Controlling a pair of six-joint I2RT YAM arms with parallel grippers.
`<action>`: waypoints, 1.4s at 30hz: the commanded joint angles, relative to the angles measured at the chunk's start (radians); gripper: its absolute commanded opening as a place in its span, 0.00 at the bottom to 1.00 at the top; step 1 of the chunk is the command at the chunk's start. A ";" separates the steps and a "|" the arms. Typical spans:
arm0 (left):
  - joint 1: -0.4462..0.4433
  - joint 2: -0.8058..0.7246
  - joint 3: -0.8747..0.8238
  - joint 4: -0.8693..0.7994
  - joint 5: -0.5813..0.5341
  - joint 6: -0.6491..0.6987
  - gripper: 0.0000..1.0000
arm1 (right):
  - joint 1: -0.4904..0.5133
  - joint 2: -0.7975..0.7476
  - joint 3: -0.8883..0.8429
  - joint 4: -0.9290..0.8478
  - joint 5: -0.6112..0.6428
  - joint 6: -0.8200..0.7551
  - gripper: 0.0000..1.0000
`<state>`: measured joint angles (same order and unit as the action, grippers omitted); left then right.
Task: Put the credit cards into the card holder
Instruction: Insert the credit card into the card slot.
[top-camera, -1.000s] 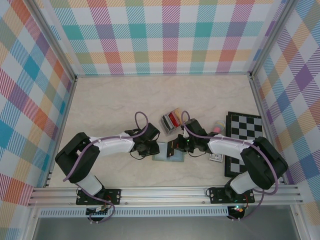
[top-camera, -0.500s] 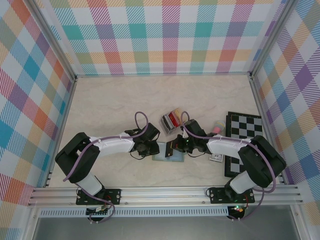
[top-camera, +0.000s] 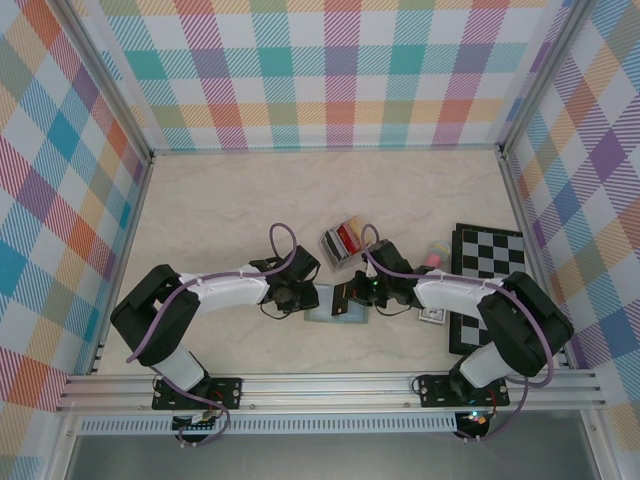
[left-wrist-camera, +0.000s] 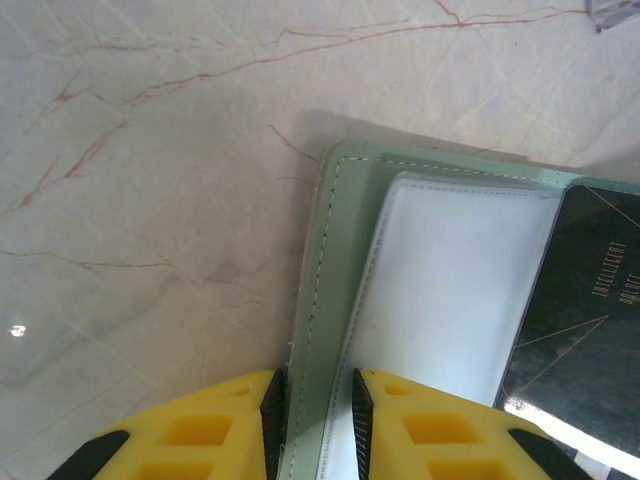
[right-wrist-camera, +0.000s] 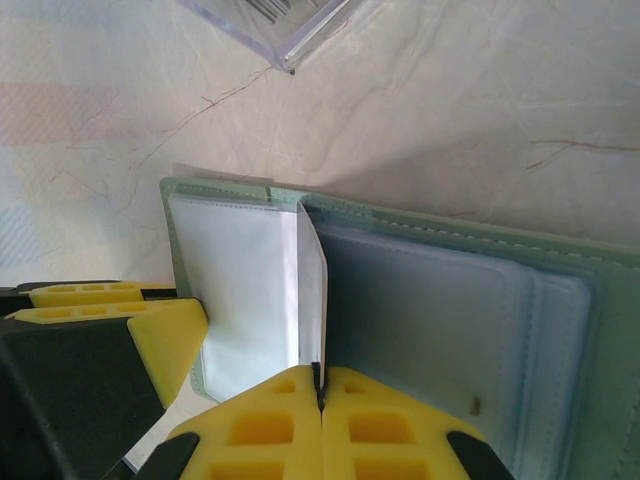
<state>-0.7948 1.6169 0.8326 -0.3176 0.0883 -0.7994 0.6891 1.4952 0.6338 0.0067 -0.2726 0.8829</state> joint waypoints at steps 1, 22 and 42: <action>0.007 0.038 0.001 0.007 0.029 -0.011 0.26 | 0.019 0.053 -0.008 0.005 -0.019 0.004 0.02; 0.007 0.037 0.000 -0.002 0.020 -0.010 0.26 | 0.018 0.051 0.031 -0.120 -0.013 -0.080 0.02; 0.008 0.043 0.018 -0.002 0.025 0.005 0.27 | 0.022 0.176 0.113 -0.040 -0.153 -0.124 0.04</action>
<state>-0.7929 1.6226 0.8417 -0.3309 0.0891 -0.8024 0.6945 1.6348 0.7296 0.0101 -0.3832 0.7956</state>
